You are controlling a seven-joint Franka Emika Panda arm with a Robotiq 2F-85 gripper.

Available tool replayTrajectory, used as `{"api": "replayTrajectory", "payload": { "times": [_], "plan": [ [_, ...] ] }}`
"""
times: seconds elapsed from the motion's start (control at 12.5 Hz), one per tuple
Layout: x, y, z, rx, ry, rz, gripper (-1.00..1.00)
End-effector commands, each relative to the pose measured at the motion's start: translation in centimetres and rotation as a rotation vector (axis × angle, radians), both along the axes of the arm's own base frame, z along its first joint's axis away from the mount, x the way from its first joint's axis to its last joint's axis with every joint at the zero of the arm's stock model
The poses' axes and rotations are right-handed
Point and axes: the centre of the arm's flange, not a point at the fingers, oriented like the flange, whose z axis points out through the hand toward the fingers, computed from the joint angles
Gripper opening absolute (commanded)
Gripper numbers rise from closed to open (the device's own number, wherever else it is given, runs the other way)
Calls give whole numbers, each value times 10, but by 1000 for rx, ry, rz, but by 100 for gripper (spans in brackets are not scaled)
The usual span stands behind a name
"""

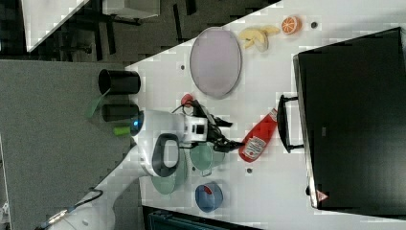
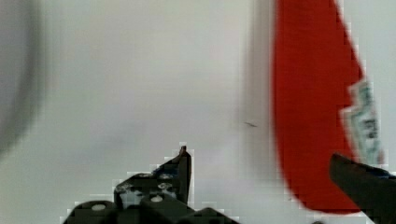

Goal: Pick Ketchup from oven and place it on table.

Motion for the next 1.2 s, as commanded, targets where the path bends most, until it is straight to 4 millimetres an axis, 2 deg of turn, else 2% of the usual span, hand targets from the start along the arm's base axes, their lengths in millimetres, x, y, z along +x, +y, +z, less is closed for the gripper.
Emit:
{"api": "replayTrajectory", "payload": {
  "times": [0.08, 0.16, 0.24, 0.4, 0.56, 0.88, 1.04, 1.2],
  "plan": [
    [31, -15, 117, 30, -110, -81, 100],
    [34, -15, 153, 37, -91, -81, 100],
    [36, -15, 180, 42, -87, -80, 100],
    [50, -16, 278, 48, -131, -77, 100],
    [52, -15, 311, 49, -128, -76, 100],
    [45, -18, 361, 45, -88, -78, 100],
    [44, -19, 372, 45, -87, -81, 100],
    [44, -21, 372, 45, -88, -85, 100]
  ]
}}
